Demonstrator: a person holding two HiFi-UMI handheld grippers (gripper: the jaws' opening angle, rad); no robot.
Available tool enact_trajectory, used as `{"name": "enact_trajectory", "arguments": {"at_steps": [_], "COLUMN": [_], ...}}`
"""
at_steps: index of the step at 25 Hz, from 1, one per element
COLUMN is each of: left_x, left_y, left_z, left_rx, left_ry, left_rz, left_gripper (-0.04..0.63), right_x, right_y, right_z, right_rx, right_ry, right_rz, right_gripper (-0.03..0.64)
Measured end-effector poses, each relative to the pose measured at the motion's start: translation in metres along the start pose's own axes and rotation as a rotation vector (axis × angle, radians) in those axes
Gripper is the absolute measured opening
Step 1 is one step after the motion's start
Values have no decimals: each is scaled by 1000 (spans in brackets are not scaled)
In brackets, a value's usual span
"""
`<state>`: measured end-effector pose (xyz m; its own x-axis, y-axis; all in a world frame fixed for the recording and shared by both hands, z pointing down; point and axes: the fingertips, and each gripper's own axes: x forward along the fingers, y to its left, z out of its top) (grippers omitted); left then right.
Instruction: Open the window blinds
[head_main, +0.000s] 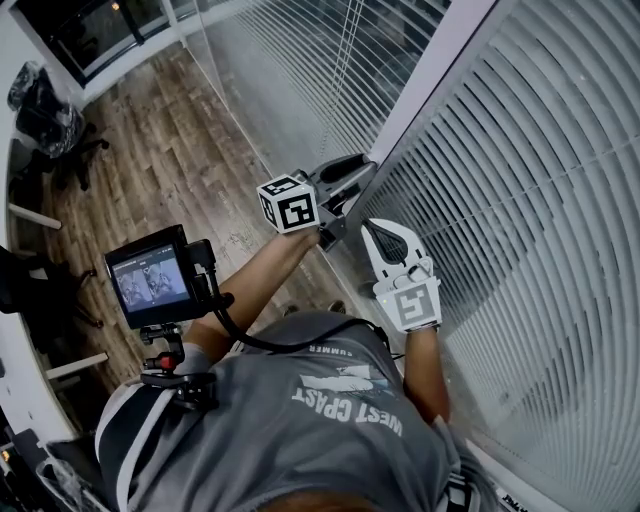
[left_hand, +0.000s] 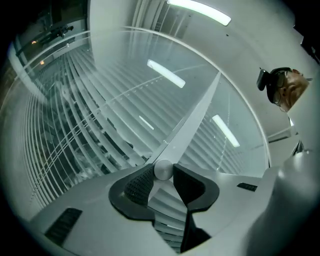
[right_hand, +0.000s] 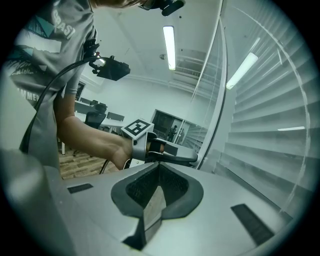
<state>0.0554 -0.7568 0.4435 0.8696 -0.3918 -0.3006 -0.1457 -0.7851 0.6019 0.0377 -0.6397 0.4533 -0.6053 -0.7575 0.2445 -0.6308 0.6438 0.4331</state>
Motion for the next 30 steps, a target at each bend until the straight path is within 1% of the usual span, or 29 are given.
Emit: {"name": "enact_trajectory", "arguments": {"at_steps": [8,11,14,16,18,19,20,23,24,25,26,27,28,30], "left_x": [1,1,2,0,-4,-7,-9,-20,-24,-28,-33,-40,-46,-59], "left_y": [1,2,2,0,-1,-3,-4,-8,-10,-12,-14,-14,-14,-11], "left_z": [0,0,1,2,7,10,13,24,27,30,33,37,40,47], "left_rx": [4,16,65,131,233,310,412,805,921,1013,1080,1124,1151,1179], "left_ry": [-2,1,17,34,55,72,95,185,213,236,256,273,289,307], "left_rz": [0,1,10,20,35,49,71,163,189,211,232,254,277,317], "left_gripper": [127,127,127,127,127,127,127,127,127,127,127,127,127,127], "right_x": [0,0,0,0,0,1,2,4,4,4,5,5,5,6], "right_y": [1,1,1,-1,-5,-6,-7,-10,-11,-13,-16,-19,-22,-29], "right_z": [-2,-1,0,2,4,4,5,8,8,9,10,11,12,16], "right_rx": [6,3,18,50,83,91,97,123,135,149,163,178,190,201], "right_ry": [3,3,-8,-32,-59,-67,-74,-103,-112,-119,-126,-132,-137,-145], "right_rz": [1,5,7,6,4,4,5,9,8,5,0,-5,-10,-23], "right_gripper": [5,5,5,5,5,5,5,5,5,5,5,5,5,5]}}
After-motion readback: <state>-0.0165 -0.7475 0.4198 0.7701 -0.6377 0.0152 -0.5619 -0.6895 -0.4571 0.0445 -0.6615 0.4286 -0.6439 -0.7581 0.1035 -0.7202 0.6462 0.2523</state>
